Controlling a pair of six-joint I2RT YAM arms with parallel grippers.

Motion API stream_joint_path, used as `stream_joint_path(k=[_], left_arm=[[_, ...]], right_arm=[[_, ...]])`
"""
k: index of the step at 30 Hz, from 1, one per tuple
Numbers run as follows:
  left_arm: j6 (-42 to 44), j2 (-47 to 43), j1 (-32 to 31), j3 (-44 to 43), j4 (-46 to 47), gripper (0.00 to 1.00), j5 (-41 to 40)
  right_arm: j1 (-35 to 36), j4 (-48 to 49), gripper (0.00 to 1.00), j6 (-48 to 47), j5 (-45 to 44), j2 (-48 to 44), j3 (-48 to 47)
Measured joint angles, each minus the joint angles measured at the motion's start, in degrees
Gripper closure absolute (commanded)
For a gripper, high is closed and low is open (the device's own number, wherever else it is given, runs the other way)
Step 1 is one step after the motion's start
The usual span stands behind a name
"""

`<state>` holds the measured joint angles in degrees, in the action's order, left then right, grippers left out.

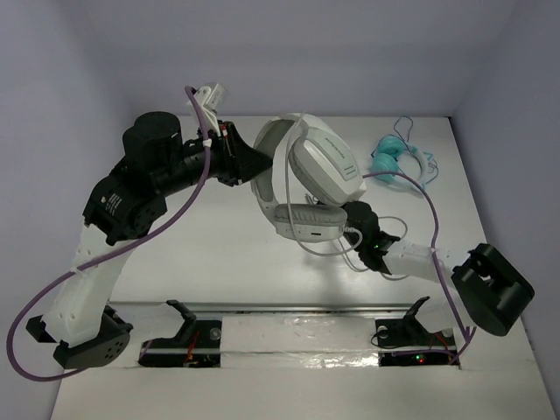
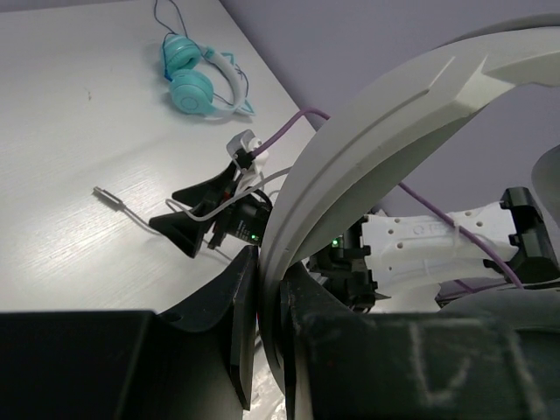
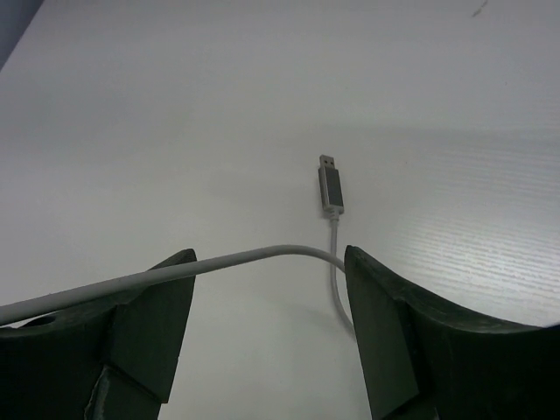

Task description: Wrap the headphones

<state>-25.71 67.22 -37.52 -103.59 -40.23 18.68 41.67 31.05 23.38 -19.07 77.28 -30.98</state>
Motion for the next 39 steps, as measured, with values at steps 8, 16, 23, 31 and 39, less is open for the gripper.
stream_joint_path(k=[8, 16, 23, 31, 39], left_arm=[[-0.55, -0.63, 0.00, -0.92, -0.39, 1.00, 1.51], [-0.59, -0.61, 0.00, -1.57, -0.94, 1.00, 1.33], [-1.77, 0.79, -0.02, -1.31, 1.44, 1.00, -2.82], [-6.01, 5.03, 2.69, 3.50, 9.66, 1.00, -11.21], [-9.92, 8.17, 6.40, 9.60, 15.67, 1.00, -22.03]], right_arm=[[-0.04, 14.82, 0.47, -4.20, -2.56, 5.70, -0.07], [-0.04, 19.45, 0.96, -2.14, 4.42, 9.40, -0.07], [0.37, 19.37, 1.00, 3.78, 13.62, 3.61, 3.41], [7.91, 9.31, 1.00, 9.68, 16.24, -1.46, 3.72], [15.52, -5.86, 1.00, 14.43, 15.58, -2.73, 2.56]])
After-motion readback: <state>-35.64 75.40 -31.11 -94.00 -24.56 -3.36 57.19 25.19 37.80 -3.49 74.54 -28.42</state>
